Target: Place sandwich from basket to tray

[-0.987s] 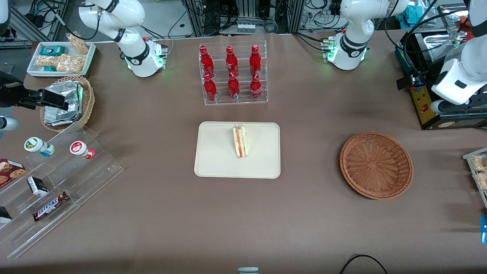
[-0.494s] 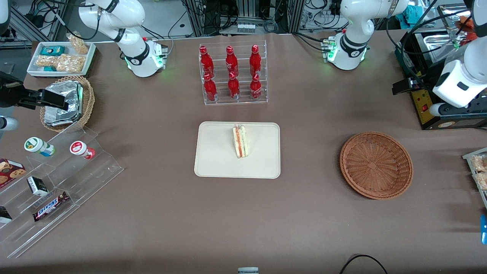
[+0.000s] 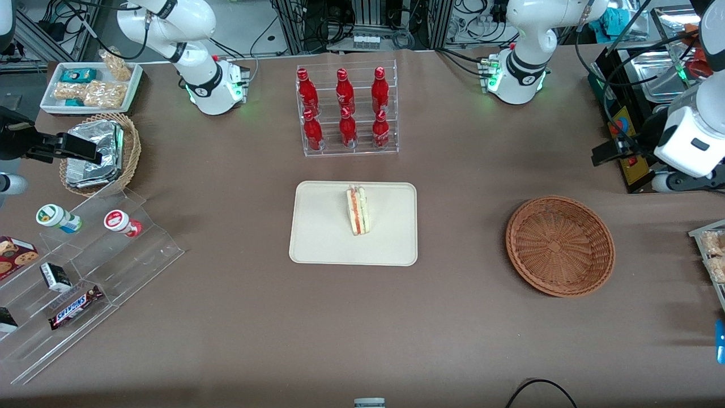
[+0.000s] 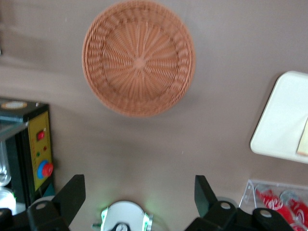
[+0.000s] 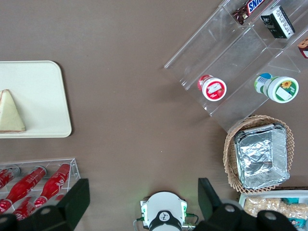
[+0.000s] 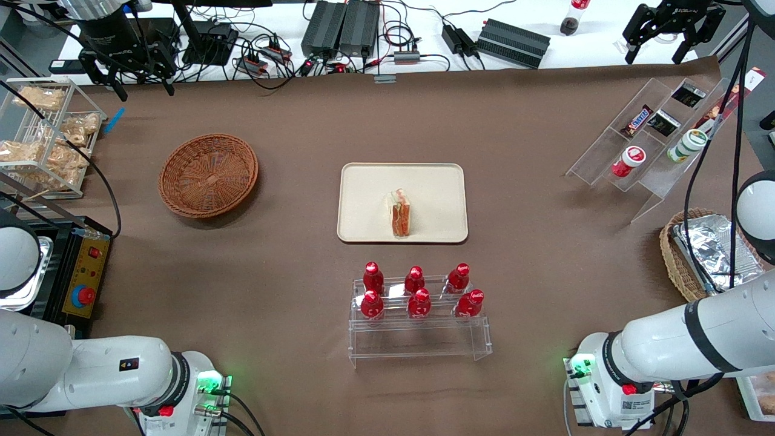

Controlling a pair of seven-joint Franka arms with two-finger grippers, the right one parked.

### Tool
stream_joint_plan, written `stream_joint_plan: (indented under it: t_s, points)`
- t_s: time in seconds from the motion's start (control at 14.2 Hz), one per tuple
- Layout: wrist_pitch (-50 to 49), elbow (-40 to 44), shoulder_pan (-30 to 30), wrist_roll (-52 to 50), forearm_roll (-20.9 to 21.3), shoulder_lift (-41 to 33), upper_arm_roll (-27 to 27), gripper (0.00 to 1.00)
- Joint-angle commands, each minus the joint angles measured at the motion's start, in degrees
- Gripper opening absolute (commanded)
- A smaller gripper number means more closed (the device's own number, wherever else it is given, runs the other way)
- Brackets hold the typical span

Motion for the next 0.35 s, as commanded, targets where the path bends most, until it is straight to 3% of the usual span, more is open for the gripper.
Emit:
stream_joint_plan:
  t_s: [0.0,0.28]
  points:
    - [0.8,0.6,1.3,0.3,0.6,0.4,0.0,1.00]
    - [0.9,0.7,1.4,0.0,0.6,0.9,0.0,1.00]
